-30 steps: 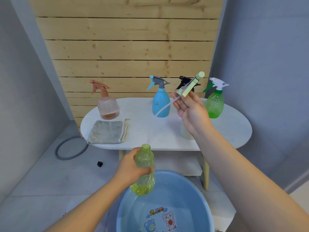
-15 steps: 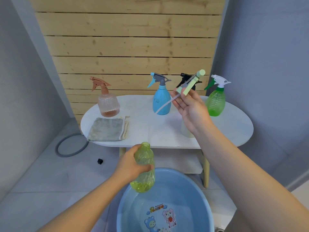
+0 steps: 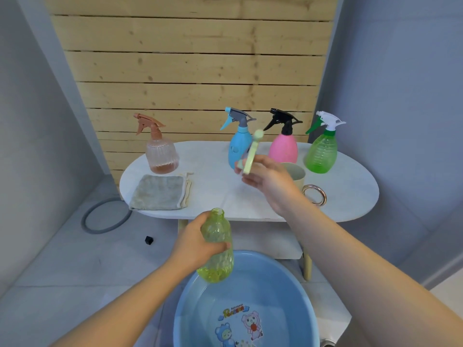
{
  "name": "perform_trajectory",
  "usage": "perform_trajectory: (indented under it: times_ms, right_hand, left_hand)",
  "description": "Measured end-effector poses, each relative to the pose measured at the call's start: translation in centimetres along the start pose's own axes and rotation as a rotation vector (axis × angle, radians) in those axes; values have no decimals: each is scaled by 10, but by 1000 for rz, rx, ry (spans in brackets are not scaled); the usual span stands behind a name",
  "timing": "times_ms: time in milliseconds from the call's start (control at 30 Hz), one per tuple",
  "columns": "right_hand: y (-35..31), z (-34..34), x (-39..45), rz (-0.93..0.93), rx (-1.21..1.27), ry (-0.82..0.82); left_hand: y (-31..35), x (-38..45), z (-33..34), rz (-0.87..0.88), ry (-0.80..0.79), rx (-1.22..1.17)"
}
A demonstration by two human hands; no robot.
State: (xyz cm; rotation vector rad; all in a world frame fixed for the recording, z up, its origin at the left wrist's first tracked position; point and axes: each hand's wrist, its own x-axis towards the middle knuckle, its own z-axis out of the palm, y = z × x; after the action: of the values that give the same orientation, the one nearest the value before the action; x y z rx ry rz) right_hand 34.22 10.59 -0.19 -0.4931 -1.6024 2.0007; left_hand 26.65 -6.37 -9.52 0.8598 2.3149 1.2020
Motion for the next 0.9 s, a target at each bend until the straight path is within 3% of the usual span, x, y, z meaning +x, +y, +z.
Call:
perform_trajectory:
  times_ms: [133, 300, 533, 700, 900]
  right_hand:
    - [17, 9, -9, 82, -332, -153]
    - [24, 20, -20, 60, -428, -246]
    - [17, 26, -28, -88, -530, -193]
    - [24, 31, -22, -187, -610, -39]
    - [19, 38, -2, -266, -520, 74]
  left_hand:
    - [11, -2, -3, 55, 40, -1]
    - [24, -5, -8, 93, 75, 13]
    - [35, -5, -13, 121, 128, 34]
    - [47, 2, -10, 109, 160, 63]
    - [67, 26, -13, 156, 231, -9]
